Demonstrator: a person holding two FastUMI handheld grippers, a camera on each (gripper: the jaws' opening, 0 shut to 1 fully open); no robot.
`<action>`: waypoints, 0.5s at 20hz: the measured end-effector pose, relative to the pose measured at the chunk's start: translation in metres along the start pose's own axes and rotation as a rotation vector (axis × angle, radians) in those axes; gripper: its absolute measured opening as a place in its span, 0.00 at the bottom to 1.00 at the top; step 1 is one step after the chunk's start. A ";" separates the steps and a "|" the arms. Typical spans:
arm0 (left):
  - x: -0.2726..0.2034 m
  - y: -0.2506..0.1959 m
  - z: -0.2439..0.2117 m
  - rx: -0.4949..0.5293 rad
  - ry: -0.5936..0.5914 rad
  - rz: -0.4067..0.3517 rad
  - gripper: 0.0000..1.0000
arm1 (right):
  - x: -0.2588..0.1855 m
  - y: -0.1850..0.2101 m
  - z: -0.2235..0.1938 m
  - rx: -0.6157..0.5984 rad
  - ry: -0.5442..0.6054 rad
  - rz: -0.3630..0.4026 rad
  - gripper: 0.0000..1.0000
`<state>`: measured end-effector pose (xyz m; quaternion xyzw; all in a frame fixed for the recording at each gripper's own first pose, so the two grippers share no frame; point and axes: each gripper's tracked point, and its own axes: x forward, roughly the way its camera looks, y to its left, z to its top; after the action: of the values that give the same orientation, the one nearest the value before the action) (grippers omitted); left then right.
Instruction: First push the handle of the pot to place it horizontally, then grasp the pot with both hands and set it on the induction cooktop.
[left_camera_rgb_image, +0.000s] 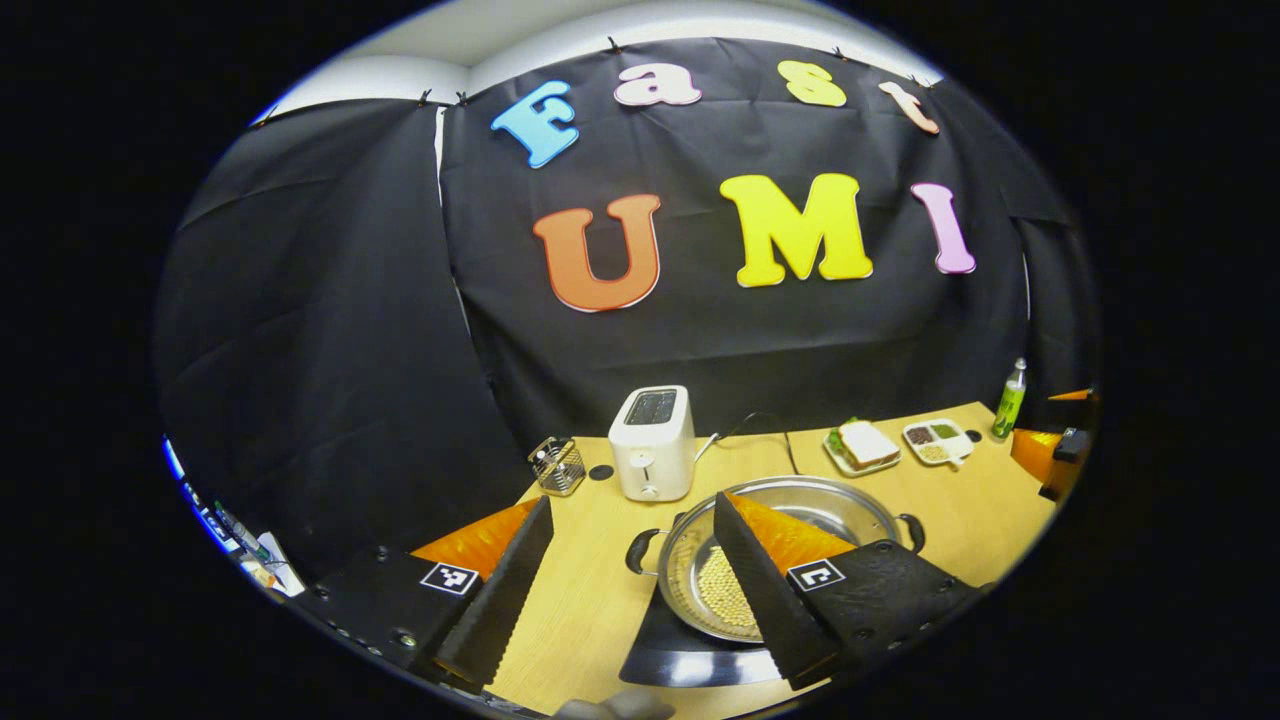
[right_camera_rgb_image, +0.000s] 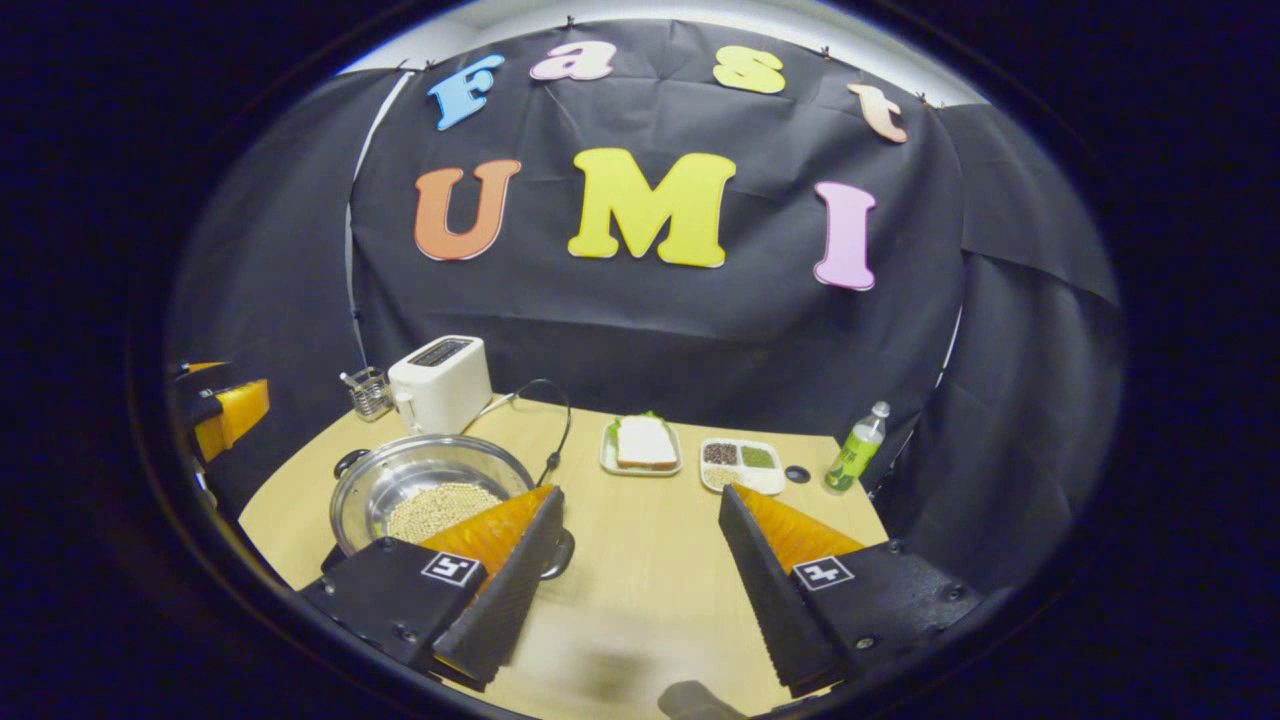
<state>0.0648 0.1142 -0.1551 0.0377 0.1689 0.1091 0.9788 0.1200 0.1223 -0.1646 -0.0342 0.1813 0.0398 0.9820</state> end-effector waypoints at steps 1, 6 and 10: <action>-0.008 -0.006 0.006 0.000 -0.010 -0.006 0.96 | -0.008 -0.008 0.004 -0.005 -0.014 -0.005 0.99; -0.042 -0.039 0.035 -0.002 -0.054 -0.044 0.96 | -0.046 -0.046 0.028 0.012 -0.071 -0.040 0.99; -0.073 -0.070 0.063 -0.018 -0.088 -0.096 0.96 | -0.079 -0.076 0.050 0.035 -0.124 -0.069 1.00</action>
<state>0.0334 0.0271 -0.0802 0.0254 0.1263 0.0620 0.9897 0.0709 0.0457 -0.0853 -0.0206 0.1195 0.0049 0.9926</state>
